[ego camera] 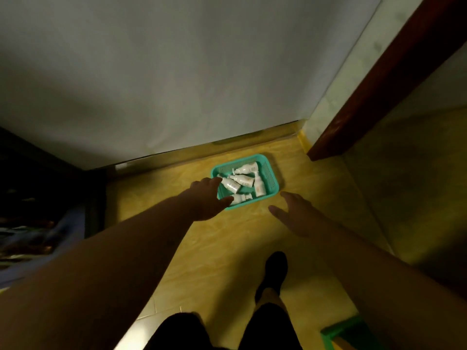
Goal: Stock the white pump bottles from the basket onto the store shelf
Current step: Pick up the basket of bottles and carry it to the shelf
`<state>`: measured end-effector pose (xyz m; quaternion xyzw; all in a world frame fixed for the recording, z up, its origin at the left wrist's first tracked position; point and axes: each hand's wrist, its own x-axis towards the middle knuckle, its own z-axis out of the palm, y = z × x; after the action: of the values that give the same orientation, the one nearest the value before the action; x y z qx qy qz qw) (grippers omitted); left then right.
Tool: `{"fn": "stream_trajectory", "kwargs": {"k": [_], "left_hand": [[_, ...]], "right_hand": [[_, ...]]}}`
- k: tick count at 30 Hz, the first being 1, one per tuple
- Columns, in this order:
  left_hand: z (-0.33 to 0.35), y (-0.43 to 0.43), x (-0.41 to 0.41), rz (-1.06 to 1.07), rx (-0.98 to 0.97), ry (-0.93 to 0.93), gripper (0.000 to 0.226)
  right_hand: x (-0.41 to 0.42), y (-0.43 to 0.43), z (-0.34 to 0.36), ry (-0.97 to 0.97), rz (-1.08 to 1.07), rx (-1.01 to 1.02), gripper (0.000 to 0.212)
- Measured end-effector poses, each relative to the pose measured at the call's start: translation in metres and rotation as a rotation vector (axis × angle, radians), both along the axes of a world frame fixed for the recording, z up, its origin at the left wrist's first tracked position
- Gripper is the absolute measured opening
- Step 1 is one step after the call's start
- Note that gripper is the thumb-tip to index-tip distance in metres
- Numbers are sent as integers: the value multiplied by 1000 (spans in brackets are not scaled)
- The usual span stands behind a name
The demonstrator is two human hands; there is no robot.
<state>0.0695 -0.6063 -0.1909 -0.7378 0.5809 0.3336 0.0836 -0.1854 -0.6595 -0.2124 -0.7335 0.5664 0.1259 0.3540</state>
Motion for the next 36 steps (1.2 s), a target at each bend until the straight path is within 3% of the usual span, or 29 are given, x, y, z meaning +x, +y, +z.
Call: {"fn": "stream_trajectory", "kwargs": {"k": [8, 17, 24, 27, 30, 36], "left_hand": [[-107, -133, -19, 161, -19, 71, 80], [-362, -213, 37, 159, 29, 9, 82], [-534, -228, 75, 218, 65, -66, 89], [-585, -219, 87, 324, 161, -79, 97], [-625, -213, 97, 397, 215, -52, 101], [-658, -222, 98, 498, 96, 148, 110]], "right_hand": [[0, -155, -115, -74, -10, 50, 67], [34, -271, -371, -40, -84, 53, 77], [41, -323, -522, 55, -40, -4, 61], [46, -346, -568, 58, -48, -25, 53], [48, -361, -604, 34, -95, -64, 61], [48, -375, -650, 25, -184, -54, 81]]}}
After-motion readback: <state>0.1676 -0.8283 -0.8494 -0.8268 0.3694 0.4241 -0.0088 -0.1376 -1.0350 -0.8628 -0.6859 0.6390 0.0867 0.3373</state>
